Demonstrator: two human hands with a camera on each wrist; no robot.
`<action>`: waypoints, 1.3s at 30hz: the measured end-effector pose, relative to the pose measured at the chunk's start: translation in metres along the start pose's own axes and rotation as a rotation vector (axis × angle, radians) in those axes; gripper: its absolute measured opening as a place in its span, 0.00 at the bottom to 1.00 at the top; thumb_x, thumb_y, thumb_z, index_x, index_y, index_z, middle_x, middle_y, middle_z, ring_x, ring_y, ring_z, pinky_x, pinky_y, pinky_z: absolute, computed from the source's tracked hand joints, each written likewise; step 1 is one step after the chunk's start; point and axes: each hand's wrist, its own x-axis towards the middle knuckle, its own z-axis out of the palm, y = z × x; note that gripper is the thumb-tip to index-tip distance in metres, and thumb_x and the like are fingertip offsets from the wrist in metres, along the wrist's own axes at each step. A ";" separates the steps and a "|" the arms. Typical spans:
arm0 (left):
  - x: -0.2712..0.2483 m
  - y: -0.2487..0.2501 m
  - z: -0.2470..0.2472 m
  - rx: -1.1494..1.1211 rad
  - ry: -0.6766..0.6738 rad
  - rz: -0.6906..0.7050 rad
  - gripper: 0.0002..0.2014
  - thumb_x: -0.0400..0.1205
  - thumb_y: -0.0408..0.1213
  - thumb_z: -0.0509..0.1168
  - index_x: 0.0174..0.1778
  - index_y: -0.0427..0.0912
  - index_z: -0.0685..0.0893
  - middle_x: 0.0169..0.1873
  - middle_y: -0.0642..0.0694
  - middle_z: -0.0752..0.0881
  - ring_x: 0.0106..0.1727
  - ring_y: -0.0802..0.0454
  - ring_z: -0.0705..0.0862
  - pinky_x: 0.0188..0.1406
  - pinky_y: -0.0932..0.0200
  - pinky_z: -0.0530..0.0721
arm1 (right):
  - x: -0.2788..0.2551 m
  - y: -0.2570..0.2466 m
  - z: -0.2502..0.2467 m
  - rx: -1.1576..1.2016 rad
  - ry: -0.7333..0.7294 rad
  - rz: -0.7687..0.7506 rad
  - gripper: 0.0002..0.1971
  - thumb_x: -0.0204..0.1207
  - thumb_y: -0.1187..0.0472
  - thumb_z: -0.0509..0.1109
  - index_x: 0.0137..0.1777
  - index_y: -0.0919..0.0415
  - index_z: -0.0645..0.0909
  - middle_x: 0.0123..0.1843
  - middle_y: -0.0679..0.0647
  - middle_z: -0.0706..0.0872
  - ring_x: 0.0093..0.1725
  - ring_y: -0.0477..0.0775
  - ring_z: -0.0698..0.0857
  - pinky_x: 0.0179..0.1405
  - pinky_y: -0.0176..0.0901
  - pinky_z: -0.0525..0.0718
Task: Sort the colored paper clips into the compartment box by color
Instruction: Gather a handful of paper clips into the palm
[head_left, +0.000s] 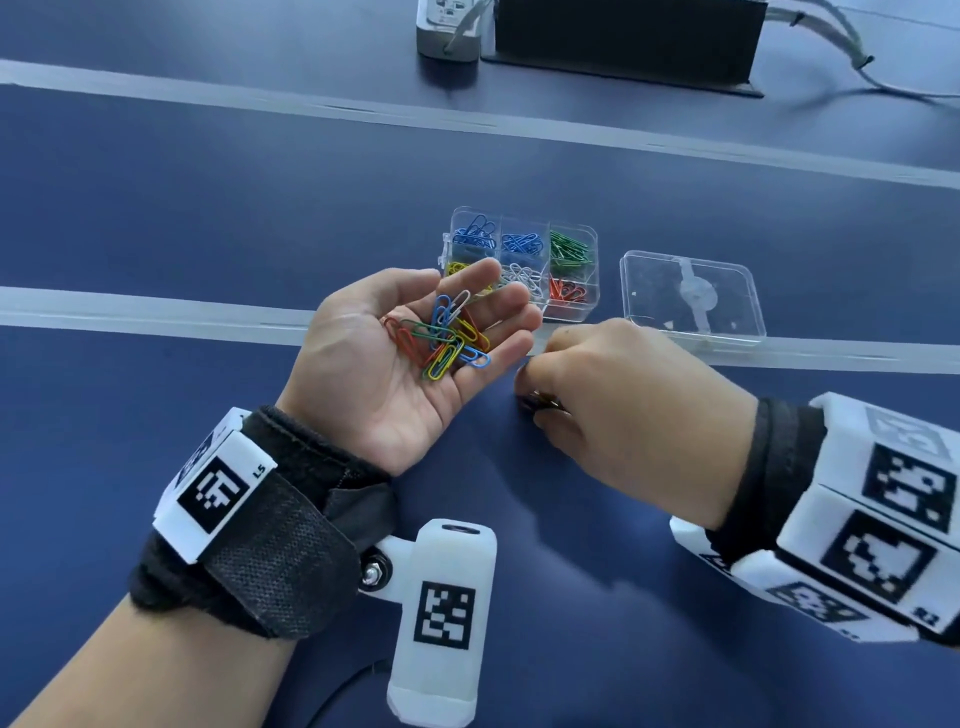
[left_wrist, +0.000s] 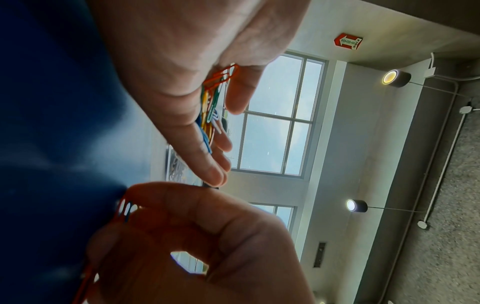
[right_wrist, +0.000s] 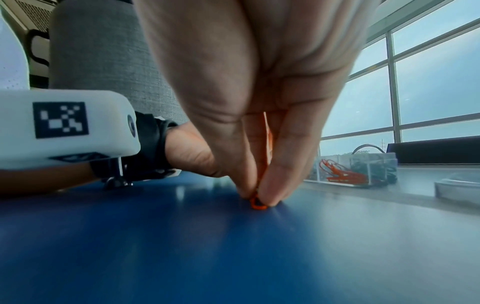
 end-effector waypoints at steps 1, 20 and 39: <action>0.000 -0.001 0.000 -0.002 -0.001 0.000 0.18 0.73 0.37 0.57 0.48 0.30 0.86 0.42 0.34 0.89 0.45 0.39 0.89 0.48 0.47 0.88 | 0.000 0.000 -0.002 -0.008 -0.011 0.010 0.11 0.77 0.58 0.60 0.56 0.54 0.80 0.53 0.52 0.82 0.52 0.58 0.81 0.46 0.45 0.78; -0.001 -0.027 0.006 -0.080 -0.059 -0.053 0.18 0.83 0.36 0.51 0.49 0.32 0.85 0.50 0.34 0.88 0.51 0.35 0.88 0.56 0.35 0.82 | 0.001 0.014 -0.050 0.562 0.293 -0.061 0.12 0.65 0.59 0.67 0.46 0.51 0.88 0.35 0.47 0.91 0.35 0.45 0.87 0.40 0.39 0.83; 0.001 -0.024 -0.013 -0.288 -0.098 -0.027 0.24 0.85 0.40 0.47 0.54 0.27 0.84 0.44 0.34 0.87 0.49 0.40 0.86 0.57 0.52 0.80 | 0.021 -0.002 -0.033 0.287 0.118 -0.220 0.10 0.65 0.52 0.66 0.41 0.47 0.88 0.40 0.49 0.87 0.36 0.52 0.79 0.34 0.53 0.84</action>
